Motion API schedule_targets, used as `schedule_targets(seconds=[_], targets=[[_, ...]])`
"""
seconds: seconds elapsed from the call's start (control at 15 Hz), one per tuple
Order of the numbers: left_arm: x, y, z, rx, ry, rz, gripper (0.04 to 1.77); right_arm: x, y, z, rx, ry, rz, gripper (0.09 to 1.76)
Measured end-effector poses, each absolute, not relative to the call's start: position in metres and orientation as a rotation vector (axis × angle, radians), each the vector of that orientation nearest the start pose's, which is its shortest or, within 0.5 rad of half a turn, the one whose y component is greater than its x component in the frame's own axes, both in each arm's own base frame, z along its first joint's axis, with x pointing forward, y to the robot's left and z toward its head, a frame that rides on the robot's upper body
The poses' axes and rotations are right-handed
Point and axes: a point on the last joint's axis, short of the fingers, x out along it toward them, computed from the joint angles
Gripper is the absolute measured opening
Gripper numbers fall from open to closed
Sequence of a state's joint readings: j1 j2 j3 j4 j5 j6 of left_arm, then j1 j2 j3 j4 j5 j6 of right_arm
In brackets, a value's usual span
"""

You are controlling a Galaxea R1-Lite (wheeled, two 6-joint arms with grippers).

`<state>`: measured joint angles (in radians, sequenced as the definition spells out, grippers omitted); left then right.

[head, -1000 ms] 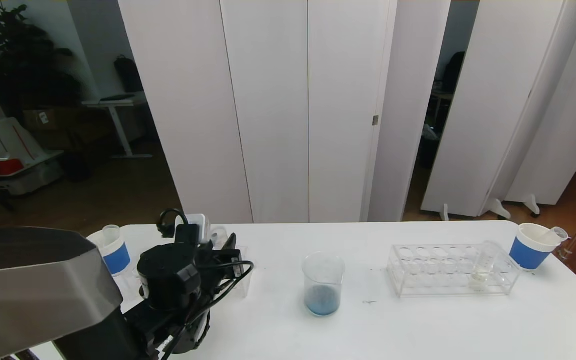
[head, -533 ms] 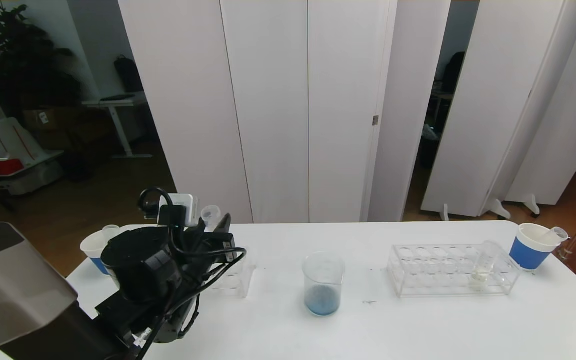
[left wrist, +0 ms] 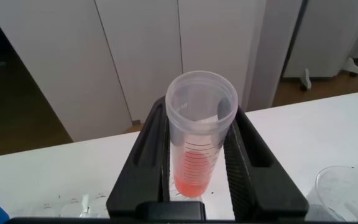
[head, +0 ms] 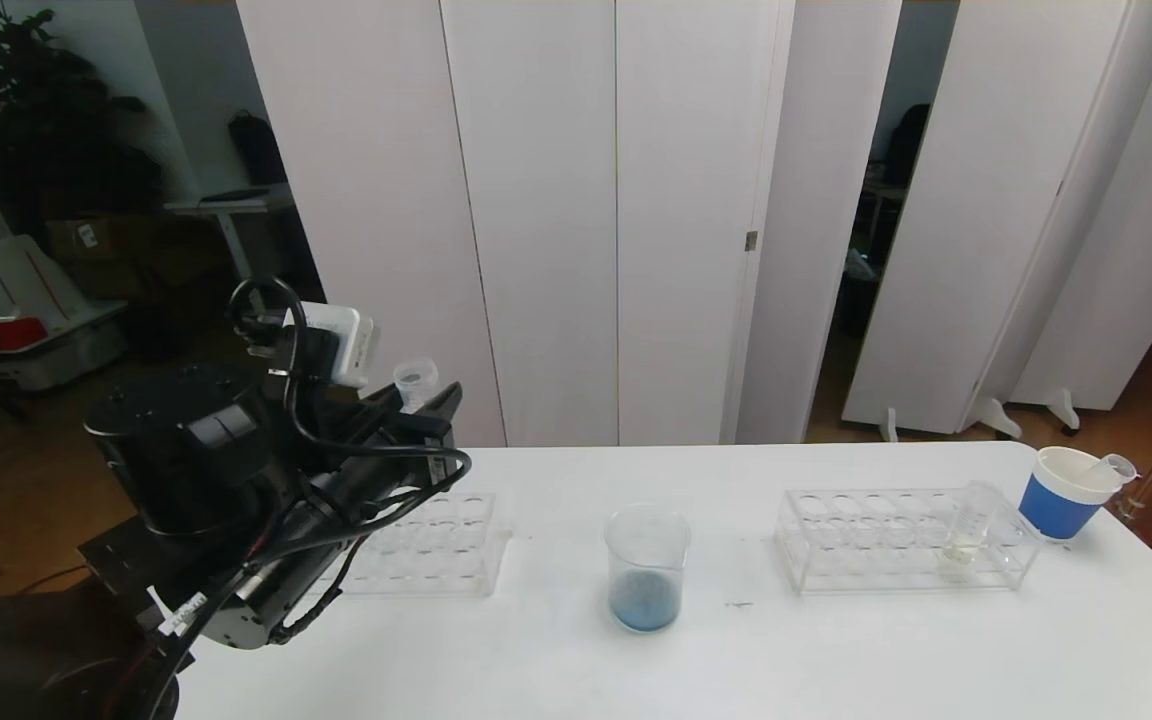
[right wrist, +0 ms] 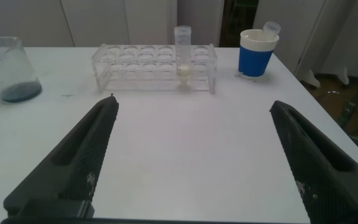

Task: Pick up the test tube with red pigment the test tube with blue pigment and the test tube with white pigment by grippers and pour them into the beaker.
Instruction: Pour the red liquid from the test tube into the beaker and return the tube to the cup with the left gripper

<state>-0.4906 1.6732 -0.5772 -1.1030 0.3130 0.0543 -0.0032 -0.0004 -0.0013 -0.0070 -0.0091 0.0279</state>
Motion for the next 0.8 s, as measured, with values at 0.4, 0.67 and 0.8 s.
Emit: schedule_targets(seconds=[0.4,0.67,0.8], targets=[[0.236,-0.125,0.241,0.017,-0.084,-0.33,0.59,-0.023,0.0,0.077,0.028,-0.009,-0.013,1.75],[0.236,-0.132,0.25,0.027,-0.102,-0.468,0.59,-0.023,0.0,0.077,0.028,-0.009,-0.012,1.75],[0.241,-0.137,0.242,0.037,-0.084,-0.536,0.59,-0.023,0.0,0.077,0.028,-0.009,-0.012,1.75]])
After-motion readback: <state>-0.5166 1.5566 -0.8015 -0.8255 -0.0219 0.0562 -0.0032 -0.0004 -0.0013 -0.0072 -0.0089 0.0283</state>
